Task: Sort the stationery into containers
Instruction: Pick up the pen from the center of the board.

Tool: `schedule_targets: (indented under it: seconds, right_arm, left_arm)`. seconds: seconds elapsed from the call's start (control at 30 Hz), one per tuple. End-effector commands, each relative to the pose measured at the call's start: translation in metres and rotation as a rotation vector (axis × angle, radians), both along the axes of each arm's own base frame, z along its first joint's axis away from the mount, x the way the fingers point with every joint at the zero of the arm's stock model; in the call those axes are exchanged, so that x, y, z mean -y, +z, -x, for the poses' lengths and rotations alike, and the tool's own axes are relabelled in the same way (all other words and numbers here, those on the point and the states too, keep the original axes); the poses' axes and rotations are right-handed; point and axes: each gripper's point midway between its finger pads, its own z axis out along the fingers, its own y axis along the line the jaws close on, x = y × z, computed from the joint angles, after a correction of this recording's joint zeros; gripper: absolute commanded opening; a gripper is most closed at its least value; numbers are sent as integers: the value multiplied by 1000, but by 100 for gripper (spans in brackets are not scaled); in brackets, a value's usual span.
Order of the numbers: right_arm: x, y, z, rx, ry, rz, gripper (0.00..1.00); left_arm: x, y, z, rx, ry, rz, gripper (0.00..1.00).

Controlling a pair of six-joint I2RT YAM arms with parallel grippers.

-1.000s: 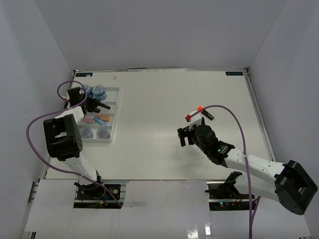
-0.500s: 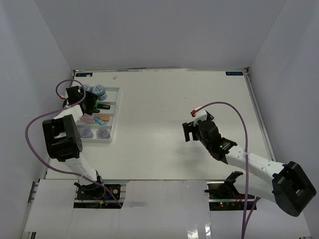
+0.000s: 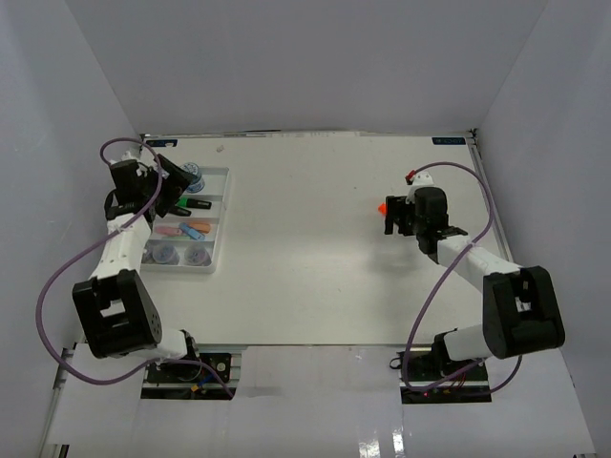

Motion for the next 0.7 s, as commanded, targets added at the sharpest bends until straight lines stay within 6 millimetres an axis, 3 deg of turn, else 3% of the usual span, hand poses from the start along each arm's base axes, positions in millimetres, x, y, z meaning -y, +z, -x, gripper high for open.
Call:
schedule_targets:
  seconds: [0.0, 0.03, 0.1, 0.13, 0.17, 0.23, 0.27, 0.3, 0.5, 0.67]
  right_arm:
    - [2, 0, -22, -23, 58, -9, 90]
    - [5, -2, -26, -33, 63, -8, 90]
    - [8, -12, -35, -65, 109, -8, 90]
    - [10, -14, -38, -73, 111, -2, 90]
    - [13, -24, -40, -98, 127, 20, 90]
    - [13, -24, -48, -110, 143, 39, 91]
    - [13, -34, -49, -137, 152, 49, 92]
    - [13, -30, -56, -129, 168, 67, 93]
    - [14, -54, -55, -235, 207, 104, 100]
    - [9, -72, -44, -308, 246, 92, 87]
  left_arm:
    - [28, -8, 40, -10, -196, -48, 98]
    - [36, -1, 48, 26, -239, -51, 98]
    - [49, -4, 59, 41, -293, -40, 98]
    - [65, -5, 66, 56, -354, -15, 98]
    - [72, 0, 70, 77, -380, -34, 98]
    - [81, 3, 74, 91, -408, -64, 98]
    - [84, 6, 76, 99, -416, -72, 98]
    - [85, 8, 76, 108, -420, -78, 98]
    - [93, 11, 79, 119, -450, -59, 98]
    - [97, 14, 79, 128, -460, -60, 98]
